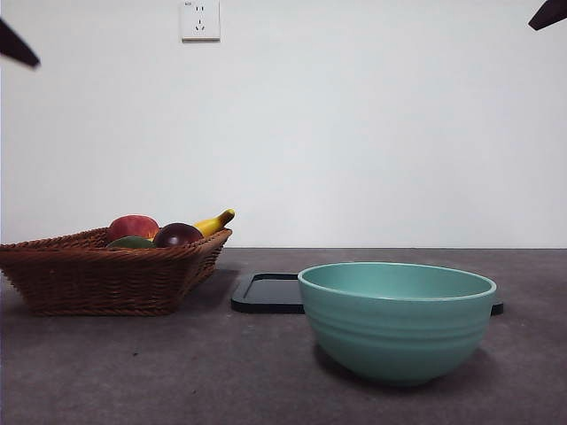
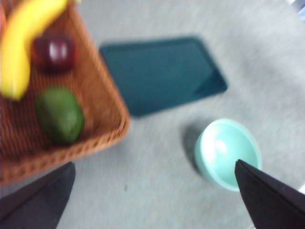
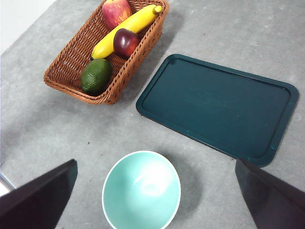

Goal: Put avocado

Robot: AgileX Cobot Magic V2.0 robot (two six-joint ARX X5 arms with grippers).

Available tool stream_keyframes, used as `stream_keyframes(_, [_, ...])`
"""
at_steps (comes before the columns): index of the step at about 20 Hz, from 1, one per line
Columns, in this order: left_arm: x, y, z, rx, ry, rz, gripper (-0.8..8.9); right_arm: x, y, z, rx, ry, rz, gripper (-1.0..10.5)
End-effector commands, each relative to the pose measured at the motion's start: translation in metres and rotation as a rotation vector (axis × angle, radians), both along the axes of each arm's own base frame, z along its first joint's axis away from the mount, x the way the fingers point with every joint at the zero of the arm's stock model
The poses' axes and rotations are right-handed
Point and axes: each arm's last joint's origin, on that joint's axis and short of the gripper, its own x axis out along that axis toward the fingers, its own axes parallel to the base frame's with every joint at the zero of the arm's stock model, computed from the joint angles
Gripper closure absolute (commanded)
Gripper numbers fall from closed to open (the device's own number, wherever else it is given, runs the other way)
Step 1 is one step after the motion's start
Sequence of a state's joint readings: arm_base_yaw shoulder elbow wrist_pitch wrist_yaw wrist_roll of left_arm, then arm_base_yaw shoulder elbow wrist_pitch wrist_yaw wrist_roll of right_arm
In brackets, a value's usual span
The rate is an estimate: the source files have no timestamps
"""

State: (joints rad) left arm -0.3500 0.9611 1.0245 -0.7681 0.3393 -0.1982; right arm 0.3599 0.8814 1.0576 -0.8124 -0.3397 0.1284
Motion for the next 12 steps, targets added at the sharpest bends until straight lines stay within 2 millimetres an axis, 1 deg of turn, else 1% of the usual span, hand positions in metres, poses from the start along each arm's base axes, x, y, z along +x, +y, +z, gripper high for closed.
stream_keyframes(1, [0.019,-0.007,-0.007,0.029,0.079,0.012,1.26,0.0,0.001,0.005,0.003,-0.017,0.009,3.0])
stream_keyframes(5, [0.062,-0.019,-0.031,0.207,0.222,0.101,1.26,0.0,0.001,0.005,0.003,-0.017,0.01,3.0])
stream_keyframes(9, [0.115,-0.036,-0.042,0.277,0.304,0.088,1.26,0.0,0.001,0.005,0.002,-0.017,0.01,3.0])
stream_keyframes(12, [0.149,-0.044,-0.055,0.324,0.378,0.102,1.26,0.0,0.001,0.005,0.003,-0.017,0.01,3.0])
